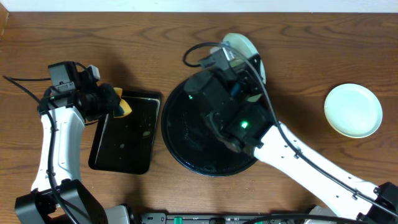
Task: Clean dirty plates on tray and stack at the side
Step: 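Carry the blue plate right and lower it onto the plate stack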
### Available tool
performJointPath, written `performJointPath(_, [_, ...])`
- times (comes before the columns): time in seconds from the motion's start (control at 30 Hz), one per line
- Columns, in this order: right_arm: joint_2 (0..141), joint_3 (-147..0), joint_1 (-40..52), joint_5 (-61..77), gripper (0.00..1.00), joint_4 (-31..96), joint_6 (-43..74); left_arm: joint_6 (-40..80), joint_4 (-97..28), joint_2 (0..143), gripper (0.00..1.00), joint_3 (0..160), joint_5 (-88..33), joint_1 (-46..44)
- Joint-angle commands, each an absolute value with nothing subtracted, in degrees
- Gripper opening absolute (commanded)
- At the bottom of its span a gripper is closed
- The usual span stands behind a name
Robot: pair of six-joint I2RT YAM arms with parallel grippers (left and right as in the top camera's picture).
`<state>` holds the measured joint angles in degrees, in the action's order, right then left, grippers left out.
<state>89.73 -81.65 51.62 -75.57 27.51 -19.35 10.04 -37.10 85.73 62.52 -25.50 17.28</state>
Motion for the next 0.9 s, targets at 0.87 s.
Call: performJointPath(0.87, [88.8, -82.7, 55.1, -74.8, 0.01, 24.9, -21.5, 9.9, -37.0, 85.7, 0.08, 62.8, -27.7, 17.6])
